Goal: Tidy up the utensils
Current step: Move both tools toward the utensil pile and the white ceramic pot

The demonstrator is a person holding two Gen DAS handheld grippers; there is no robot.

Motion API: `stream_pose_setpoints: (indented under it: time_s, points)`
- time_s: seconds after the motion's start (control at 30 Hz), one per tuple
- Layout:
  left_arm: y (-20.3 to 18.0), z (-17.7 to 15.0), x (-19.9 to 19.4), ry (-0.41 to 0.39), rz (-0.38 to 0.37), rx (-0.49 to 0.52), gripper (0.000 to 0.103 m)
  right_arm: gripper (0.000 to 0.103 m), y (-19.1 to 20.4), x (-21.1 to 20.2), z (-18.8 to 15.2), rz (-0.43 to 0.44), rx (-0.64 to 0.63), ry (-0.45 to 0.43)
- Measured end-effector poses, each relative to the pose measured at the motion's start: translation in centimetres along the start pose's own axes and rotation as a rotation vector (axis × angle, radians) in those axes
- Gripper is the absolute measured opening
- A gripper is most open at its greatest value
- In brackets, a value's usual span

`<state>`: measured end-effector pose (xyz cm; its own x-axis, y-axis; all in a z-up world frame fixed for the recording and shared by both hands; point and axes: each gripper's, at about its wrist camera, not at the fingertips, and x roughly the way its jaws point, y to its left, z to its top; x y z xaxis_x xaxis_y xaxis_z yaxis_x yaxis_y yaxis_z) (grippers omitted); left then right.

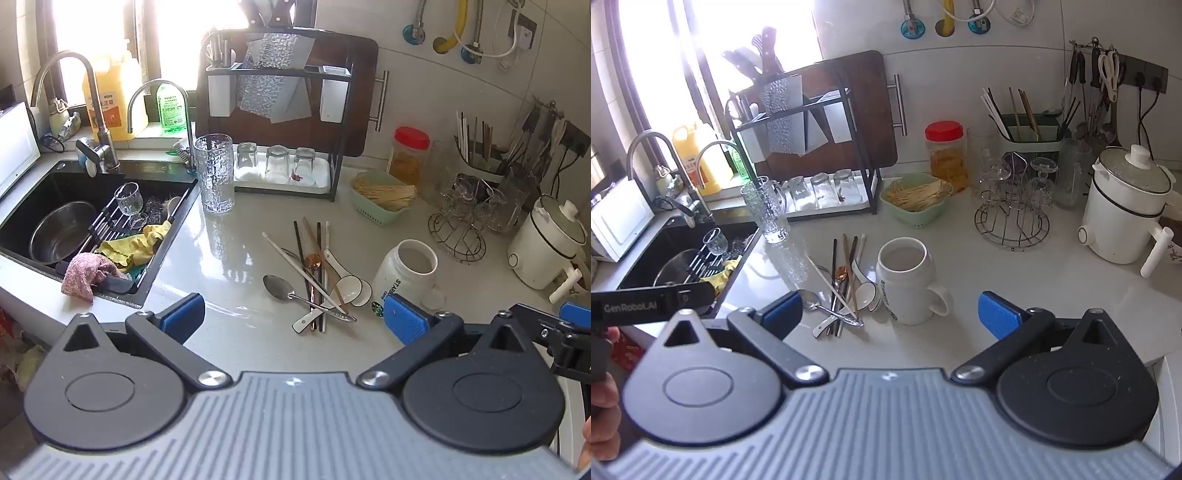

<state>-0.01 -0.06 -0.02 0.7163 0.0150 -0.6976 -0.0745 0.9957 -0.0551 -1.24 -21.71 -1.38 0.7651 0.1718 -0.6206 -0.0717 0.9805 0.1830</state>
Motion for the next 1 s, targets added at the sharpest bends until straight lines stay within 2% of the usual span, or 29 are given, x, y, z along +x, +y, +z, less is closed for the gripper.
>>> stream_pose_setpoints:
  time_s: [0.9,1.0]
  points:
    - [-0.2,0.7,1.8,0.031,-0.054,0.043,0.103,0.103,-0.5,0.1,-0.1,-0.028,0.042,-0.01]
    - [-0.2,0.7,1.8,0.029,-0.059,0.041,0.103,0.103,-0.6,-0.2,-0.2,-0.001,0.04,-0.023]
